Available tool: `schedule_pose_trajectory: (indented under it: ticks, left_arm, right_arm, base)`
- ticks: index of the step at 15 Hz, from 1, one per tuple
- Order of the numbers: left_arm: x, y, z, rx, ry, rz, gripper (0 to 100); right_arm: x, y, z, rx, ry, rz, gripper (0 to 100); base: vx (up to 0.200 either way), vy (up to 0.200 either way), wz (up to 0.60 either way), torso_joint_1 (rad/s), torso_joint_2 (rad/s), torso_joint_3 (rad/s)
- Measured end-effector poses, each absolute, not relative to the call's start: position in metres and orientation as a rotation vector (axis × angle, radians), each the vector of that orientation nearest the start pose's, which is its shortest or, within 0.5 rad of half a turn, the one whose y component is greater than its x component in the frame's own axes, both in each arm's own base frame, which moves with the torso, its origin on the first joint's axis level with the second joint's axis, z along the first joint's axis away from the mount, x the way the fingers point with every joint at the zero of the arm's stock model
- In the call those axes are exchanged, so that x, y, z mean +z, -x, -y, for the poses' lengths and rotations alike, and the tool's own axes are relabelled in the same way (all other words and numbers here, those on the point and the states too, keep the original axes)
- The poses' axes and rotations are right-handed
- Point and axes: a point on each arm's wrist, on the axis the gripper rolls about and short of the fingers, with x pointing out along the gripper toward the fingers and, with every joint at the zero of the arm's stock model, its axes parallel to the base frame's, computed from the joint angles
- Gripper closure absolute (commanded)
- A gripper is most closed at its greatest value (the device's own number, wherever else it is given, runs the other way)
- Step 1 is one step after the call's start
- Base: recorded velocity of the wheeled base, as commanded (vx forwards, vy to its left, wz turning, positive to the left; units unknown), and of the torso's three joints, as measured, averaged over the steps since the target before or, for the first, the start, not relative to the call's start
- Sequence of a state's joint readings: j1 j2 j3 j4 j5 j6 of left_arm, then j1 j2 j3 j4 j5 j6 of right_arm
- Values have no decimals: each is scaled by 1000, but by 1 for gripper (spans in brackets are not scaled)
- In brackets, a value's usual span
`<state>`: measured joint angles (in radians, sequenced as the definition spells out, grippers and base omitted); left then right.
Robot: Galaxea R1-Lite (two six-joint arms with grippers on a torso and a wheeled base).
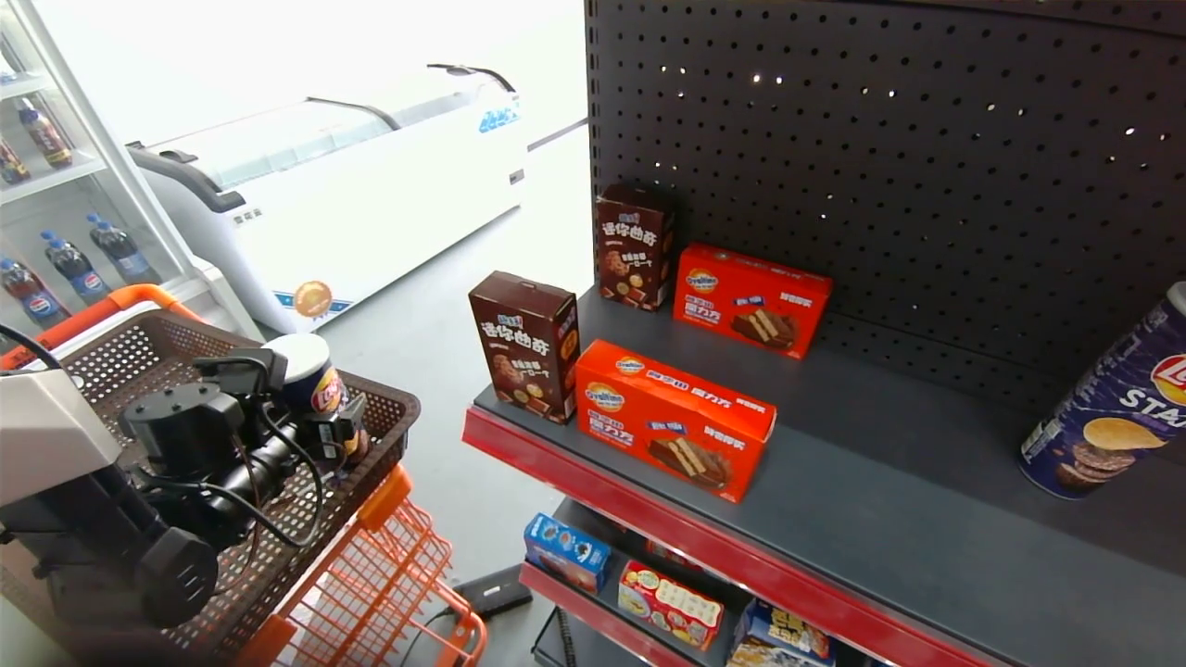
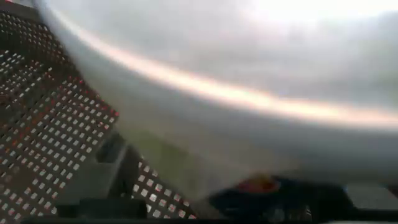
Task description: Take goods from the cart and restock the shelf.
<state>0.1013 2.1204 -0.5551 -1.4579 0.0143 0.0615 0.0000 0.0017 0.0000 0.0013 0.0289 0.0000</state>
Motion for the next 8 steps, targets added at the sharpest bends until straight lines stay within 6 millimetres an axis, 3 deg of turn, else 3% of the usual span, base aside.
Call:
schedule_pose_trajectory:
  ticks: [5,8]
  left_arm:
    - [76,-347,-35,111,-61,-71,100]
    - [107,-351,-33,107,-70,4,100]
  right_arm:
    - [75,23,-1,30,0,-3,0]
    - [75,23,-1,29,0,-3,0]
  base:
    - [0,0,0,0,0,0]
    - [0,0,0,0,0,0]
